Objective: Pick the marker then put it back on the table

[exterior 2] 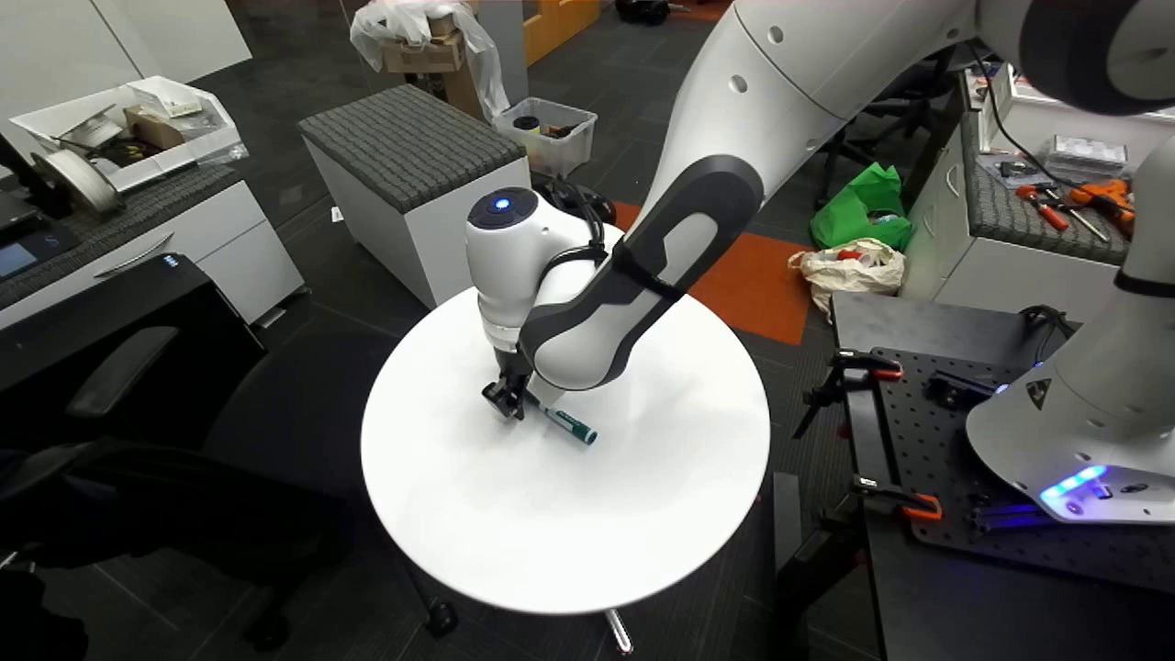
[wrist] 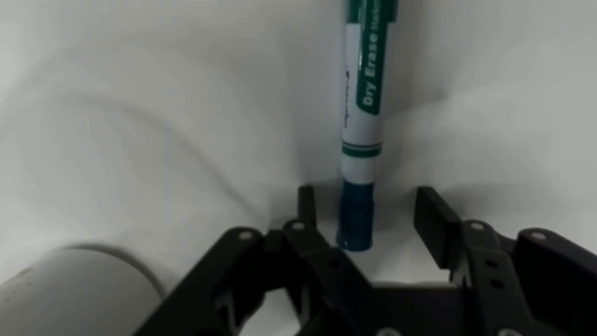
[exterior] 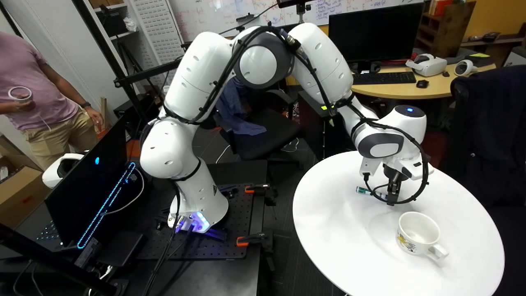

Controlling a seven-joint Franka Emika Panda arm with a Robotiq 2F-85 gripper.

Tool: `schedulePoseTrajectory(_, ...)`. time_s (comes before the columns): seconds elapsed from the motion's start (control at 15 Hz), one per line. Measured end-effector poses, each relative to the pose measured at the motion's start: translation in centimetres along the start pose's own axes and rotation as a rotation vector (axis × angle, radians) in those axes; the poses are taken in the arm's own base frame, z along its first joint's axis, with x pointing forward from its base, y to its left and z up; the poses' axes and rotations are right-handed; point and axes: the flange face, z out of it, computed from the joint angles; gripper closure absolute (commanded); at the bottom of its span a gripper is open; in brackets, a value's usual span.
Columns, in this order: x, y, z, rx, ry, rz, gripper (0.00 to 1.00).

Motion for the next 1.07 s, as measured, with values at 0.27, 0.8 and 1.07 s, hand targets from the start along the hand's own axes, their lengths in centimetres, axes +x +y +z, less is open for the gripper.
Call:
schedulePoseTrajectory(0.27,0.2,-0.3,-0.3,0.005,0.005,-0.001,1.0)
schedulePoseTrajectory(0.8,0.0,-0.2,-0.4,-0.016,-0.04,-0.001,0.95)
schedulePoseTrajectory(1.07,-0.6,0.2,-1.3,-0.057,-0.104,-0.011,0.95)
